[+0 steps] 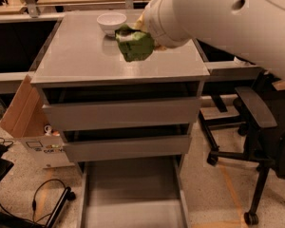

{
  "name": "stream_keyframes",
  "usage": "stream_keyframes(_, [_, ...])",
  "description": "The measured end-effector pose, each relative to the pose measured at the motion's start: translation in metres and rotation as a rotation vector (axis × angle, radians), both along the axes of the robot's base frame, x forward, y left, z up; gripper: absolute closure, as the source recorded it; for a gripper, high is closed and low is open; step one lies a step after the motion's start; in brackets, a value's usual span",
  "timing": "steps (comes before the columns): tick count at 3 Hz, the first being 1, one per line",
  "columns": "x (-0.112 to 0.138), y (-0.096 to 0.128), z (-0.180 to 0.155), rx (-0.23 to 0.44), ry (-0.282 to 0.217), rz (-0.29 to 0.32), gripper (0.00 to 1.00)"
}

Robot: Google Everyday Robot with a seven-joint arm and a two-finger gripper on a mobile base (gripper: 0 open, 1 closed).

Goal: Pick green rice chip bag from bottom drawer and place on counter

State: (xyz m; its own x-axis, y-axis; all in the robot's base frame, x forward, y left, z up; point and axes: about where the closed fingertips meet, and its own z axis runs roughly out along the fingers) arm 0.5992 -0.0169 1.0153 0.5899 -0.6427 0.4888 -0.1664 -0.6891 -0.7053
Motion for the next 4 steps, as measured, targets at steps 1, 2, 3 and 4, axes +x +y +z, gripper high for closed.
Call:
stream_keyframes(1, [0.064, 0.013, 0.003, 0.089, -0.049, 0.043, 1.0])
stream_keyframes(2, [0.114, 0.025, -0.022, 0.12, -0.068, 0.079, 1.0])
stream_keyframes(3, [0.117, 0.027, -0.021, 0.122, -0.067, 0.086, 1.0])
stream_keyframes(4, [0.153, 0.039, -0.027, 0.146, -0.044, 0.13, 1.0])
